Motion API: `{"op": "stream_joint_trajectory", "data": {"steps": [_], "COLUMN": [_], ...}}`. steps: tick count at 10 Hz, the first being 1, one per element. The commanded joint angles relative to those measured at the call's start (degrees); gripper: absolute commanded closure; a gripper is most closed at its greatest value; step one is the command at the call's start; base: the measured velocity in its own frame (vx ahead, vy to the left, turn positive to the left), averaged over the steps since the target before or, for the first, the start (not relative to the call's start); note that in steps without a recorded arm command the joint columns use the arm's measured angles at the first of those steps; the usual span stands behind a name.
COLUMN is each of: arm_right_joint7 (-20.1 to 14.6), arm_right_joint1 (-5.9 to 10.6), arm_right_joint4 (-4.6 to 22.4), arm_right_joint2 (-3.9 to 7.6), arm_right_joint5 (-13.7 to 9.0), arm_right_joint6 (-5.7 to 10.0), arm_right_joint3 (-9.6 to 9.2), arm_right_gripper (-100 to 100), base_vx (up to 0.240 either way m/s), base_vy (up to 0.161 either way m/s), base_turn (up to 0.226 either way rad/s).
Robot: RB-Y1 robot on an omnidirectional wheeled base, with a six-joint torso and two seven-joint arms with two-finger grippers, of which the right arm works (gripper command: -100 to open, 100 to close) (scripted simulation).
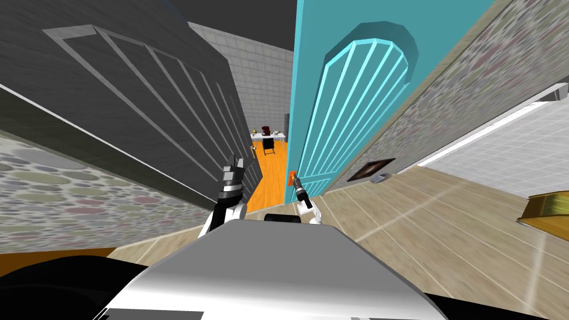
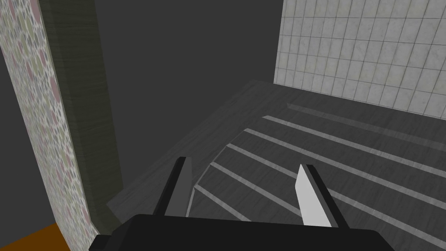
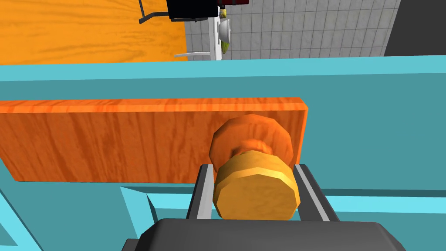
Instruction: Push the door open
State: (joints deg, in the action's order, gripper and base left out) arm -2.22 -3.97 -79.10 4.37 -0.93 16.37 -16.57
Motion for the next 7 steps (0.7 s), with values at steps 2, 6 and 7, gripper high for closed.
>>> {"op": "stream_joint_trajectory", "data": {"steps": [2,6,7], "arm_right_joint7": [0.0,0.2,0.4], "arm_right_joint1": [-0.2,0.37,0.54], "arm_right_joint4": [0.1,0.4,0.6], "arm_right_joint2": [0.02,0.16,0.22], "arm_right_joint5": [0.0,-0.1,-0.1], "arm_right_joint6": [-0.03,-0.05,-0.05], "arm_right_joint3": [-0.08,1.0,1.56], "arm_right_gripper": [100,100,100], "base_vx": [-0.006,0.062,0.173], "base_vy": [-0.002,0.026,0.123], "base_turn": [0.004,-0.02,-0.046]}}
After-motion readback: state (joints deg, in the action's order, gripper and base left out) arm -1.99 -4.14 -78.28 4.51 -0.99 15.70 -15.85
